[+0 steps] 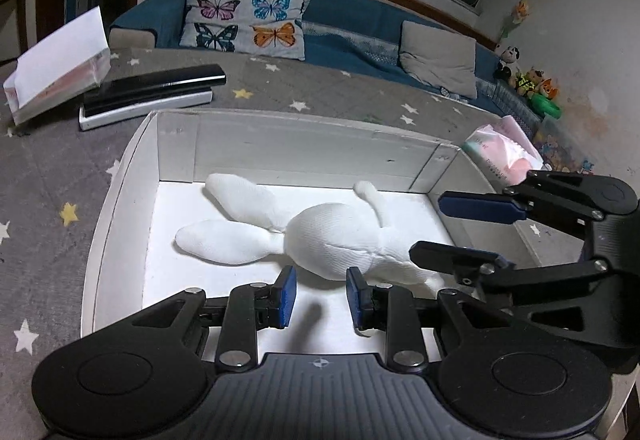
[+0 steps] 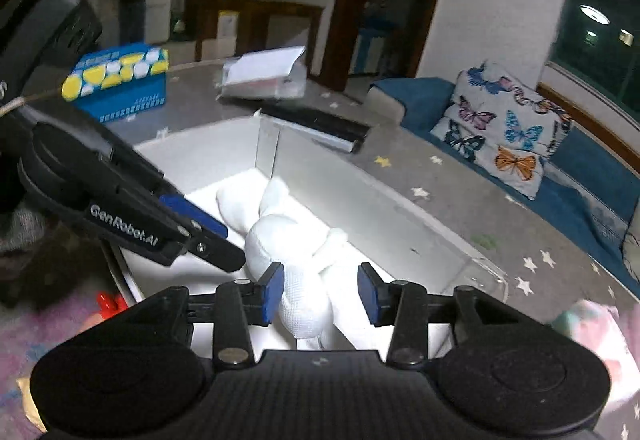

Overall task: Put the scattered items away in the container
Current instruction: 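Lower the rabbit into the box and open both tools, then move both tools back down to the toys in front of the box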

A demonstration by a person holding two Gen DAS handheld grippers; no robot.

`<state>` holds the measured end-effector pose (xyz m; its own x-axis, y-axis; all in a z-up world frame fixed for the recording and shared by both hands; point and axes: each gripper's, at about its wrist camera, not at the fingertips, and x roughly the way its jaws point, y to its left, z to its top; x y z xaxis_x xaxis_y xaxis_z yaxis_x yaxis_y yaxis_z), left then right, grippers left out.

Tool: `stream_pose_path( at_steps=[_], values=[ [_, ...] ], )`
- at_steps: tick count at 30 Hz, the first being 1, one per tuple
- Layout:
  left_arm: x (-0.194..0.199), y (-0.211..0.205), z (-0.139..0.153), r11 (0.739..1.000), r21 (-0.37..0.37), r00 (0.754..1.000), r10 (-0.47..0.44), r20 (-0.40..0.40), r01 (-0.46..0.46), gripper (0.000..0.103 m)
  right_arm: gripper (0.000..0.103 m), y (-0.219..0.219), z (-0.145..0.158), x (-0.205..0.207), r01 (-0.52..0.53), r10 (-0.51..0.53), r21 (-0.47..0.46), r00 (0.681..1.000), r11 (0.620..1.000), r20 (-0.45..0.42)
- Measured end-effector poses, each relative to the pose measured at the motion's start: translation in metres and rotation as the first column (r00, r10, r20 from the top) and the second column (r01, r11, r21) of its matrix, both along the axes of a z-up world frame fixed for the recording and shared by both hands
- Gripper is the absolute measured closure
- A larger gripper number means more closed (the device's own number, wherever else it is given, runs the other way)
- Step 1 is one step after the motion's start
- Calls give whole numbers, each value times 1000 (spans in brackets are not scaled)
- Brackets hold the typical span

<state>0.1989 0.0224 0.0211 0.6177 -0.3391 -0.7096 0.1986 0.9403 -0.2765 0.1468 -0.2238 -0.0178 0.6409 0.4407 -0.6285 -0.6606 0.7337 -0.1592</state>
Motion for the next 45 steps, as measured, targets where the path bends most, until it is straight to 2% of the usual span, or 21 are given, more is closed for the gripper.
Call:
stream_pose_path(
  at_steps=[4, 11, 18, 20, 21, 28, 45],
  values=[
    [-12, -5, 8, 1000, 23, 1000, 8, 30, -9, 74, 55, -11, 9, -19, 36, -37, 43, 999, 998, 20],
    [-41, -11, 26, 1000, 20, 996, 4, 90, -6, 72, 53, -25, 20, -64, 52, -58, 116, 997, 992, 49],
    [-71, -24, 31, 999, 38, 993, -18, 119, 14, 72, 52, -33, 16, -105, 63, -72, 126, 995, 990, 66],
    [-81, -28, 31, 999, 45, 989, -20, 144, 14, 71, 43, -37, 15, -114, 74, -84, 133, 994, 988, 70],
    [-86, -29, 32, 998, 53, 986, -25, 162, 16, 71, 43, -39, 14, -118, 78, -89, 136, 993, 988, 72],
    [-104, -39, 35, 996, 81, 982, -56, 179, 41, 71, 42, -52, 9, -140, 114, -125, 150, 990, 982, 68],
    [-130, -26, 20, 999, 42, 990, -36, 139, 30, 71, 41, -52, -3, -164, 138, -148, 170, 988, 976, 42]
  ],
)
